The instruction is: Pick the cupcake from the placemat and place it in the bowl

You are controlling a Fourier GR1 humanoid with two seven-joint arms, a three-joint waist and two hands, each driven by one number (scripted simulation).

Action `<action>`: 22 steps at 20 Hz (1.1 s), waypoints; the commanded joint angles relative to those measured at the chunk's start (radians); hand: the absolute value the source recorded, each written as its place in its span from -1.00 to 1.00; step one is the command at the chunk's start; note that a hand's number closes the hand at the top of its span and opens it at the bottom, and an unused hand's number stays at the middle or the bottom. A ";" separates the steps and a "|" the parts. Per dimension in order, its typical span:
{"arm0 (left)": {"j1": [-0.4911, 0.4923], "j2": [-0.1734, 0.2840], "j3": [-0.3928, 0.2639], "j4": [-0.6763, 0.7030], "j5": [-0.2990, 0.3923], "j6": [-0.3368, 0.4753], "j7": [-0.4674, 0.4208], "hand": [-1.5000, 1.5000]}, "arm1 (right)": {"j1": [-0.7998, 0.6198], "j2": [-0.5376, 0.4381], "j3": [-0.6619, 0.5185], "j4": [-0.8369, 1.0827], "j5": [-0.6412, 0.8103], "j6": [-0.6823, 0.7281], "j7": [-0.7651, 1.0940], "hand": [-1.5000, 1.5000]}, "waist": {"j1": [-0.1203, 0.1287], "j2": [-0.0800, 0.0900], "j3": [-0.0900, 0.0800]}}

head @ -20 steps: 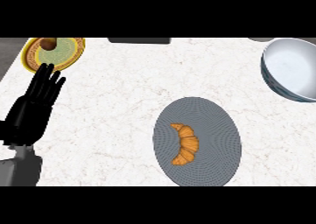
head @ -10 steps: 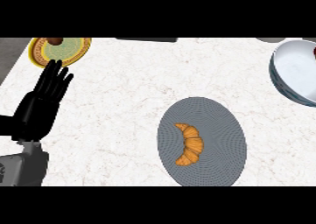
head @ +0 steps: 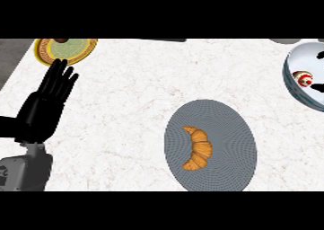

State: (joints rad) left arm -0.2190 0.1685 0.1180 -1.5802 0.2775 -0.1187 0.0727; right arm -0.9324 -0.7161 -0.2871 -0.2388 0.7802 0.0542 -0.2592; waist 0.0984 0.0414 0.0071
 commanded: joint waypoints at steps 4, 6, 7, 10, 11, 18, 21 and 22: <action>0.015 -0.011 -0.002 -0.014 -0.005 0.014 0.001 0.00 | -0.024 -0.004 -0.124 0.044 -0.124 0.044 -0.167 -1.00 | -0.006 -0.001 0.003; 0.012 0.002 0.007 -0.030 0.024 -0.002 0.030 0.00 | -0.043 0.011 -0.205 0.050 -0.203 0.030 -0.173 -1.00 | 0.001 -0.001 0.005; 0.000 0.005 0.014 -0.009 0.006 0.010 0.011 0.00 | -0.046 0.007 -0.258 0.053 -0.259 0.055 -0.200 -1.00 | -0.022 -0.003 0.004; 0.001 0.009 0.016 0.004 0.007 -0.001 0.000 0.00 | -0.089 -0.022 -0.349 0.075 -0.345 0.076 -0.157 -1.00 | -0.019 0.000 0.002; 0.002 0.012 0.040 0.009 0.013 0.016 0.002 0.00 | -0.061 -0.068 -0.370 0.077 -0.363 0.102 -0.185 -1.00 | -0.034 -0.005 0.001; 0.015 0.012 0.035 0.015 0.012 -0.001 -0.015 0.00 | 0.026 -0.189 -0.427 0.104 -0.406 0.119 -0.179 -1.00 | -0.033 0.001 0.002; 0.016 0.001 0.031 -0.003 0.012 0.010 -0.011 0.00 | 0.068 -0.266 -0.458 0.124 -0.435 0.217 -0.177 -1.00 | -0.045 -0.004 0.003; 0.046 0.023 0.039 -0.004 0.012 -0.017 -0.030 0.00 | 0.083 -0.277 -0.454 0.123 -0.430 0.212 -0.176 -1.00 | -0.034 -0.003 0.003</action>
State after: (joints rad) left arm -0.1965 0.1754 0.1438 -1.5847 0.2855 -0.1163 0.0621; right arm -0.8957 -0.9276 -0.7135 -0.1299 0.3741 0.2169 -0.4356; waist 0.0651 0.0399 0.0100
